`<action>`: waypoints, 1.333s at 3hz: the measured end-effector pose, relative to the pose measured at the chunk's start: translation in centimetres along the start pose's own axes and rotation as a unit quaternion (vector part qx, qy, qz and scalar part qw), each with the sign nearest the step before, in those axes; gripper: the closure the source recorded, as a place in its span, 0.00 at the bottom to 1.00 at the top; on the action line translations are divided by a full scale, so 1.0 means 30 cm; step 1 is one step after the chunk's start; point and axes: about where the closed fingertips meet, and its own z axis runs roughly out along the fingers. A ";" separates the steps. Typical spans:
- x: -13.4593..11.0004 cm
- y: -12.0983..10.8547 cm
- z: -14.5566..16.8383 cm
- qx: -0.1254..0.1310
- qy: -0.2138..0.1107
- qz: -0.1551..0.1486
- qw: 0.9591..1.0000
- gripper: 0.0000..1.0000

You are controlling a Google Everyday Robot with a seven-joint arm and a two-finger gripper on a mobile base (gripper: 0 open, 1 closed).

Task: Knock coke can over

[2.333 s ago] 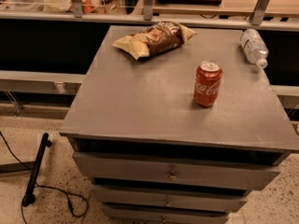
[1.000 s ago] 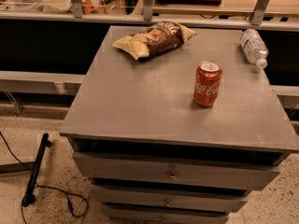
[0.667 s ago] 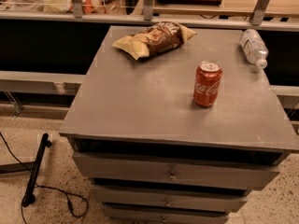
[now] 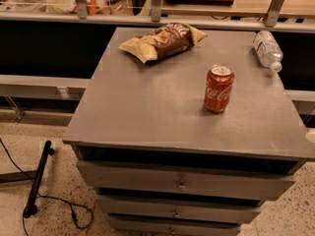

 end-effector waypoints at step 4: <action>-0.089 0.151 0.330 -0.173 -0.030 -0.057 0.983 0.00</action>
Offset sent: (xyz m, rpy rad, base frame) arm 0.0407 0.0682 0.0054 -0.0762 -0.0777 0.3389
